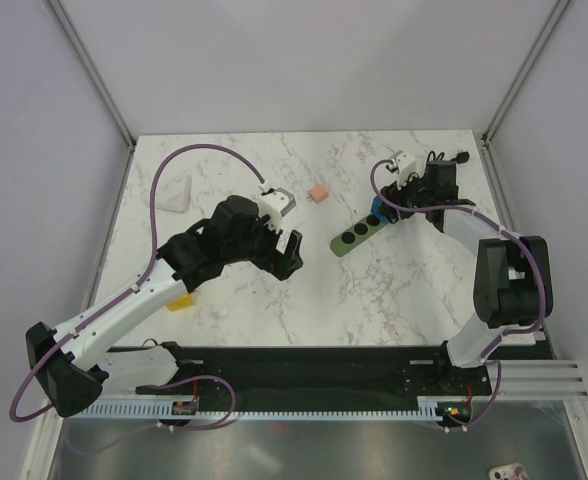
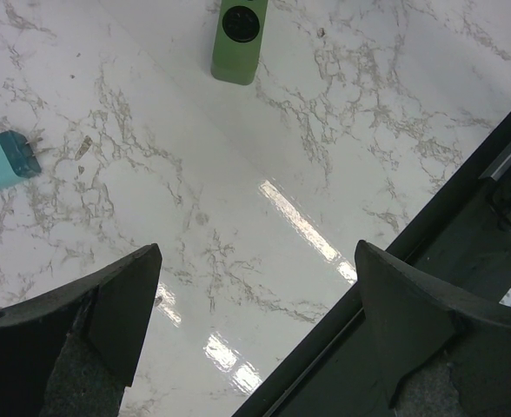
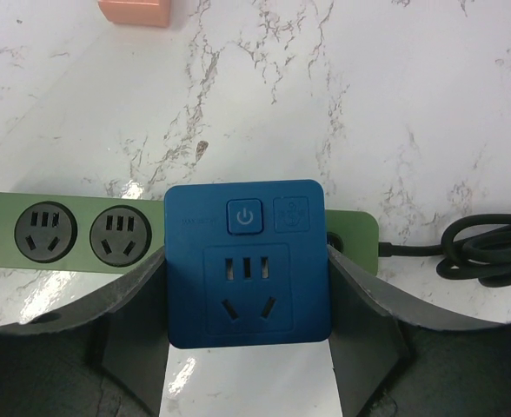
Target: Insert the plug
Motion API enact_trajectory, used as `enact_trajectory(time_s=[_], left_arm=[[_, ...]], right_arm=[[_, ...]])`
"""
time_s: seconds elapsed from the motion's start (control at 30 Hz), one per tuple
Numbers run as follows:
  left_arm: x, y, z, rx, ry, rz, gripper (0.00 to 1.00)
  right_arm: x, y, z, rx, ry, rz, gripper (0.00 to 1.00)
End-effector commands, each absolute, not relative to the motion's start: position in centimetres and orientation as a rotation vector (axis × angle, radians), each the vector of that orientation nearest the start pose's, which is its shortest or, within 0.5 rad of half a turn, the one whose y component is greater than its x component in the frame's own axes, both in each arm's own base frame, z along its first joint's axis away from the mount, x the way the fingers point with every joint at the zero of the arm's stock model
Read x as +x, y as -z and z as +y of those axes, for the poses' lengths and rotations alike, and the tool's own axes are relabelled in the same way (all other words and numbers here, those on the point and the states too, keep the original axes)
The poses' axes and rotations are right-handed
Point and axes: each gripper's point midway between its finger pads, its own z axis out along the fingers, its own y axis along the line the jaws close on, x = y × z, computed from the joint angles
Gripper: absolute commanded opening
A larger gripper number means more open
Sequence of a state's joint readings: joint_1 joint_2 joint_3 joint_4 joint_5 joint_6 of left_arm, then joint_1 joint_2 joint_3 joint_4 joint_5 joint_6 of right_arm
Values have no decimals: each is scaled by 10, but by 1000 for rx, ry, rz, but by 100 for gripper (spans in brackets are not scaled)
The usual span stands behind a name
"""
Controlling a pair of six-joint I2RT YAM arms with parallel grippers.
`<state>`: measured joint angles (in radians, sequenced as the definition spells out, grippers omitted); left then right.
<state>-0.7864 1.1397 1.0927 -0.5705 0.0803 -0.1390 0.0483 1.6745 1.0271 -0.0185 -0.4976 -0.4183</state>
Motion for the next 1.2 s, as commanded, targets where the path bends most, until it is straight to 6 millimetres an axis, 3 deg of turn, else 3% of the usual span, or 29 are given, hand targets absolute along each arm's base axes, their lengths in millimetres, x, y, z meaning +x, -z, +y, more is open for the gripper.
enact_trajectory(time_s=[0.0,0.23,0.6,0.8,0.97,1.17], left_arm=[[228,-238,-253,783,595,2041,100],[227,-238,-253,789,600,2041,100],[227,-238,-253,790,602,2041,100],[227,-237,-253,789,598,2042,100],[227,-239,-253,790,602,2039,100],[226,-240,-253,788,606,2037,100]], right_arm=[[454,-121,94,-807,-347,1935,0],[457,-125,87,-824,-308,1954,0],[459,-99,87,-830,-353,2003,0],[460,-98,90,-817,-381,2011,0],[453,-95,84,-786,-352,2041,0],[439,-75,75,-708,-328,2134,0]])
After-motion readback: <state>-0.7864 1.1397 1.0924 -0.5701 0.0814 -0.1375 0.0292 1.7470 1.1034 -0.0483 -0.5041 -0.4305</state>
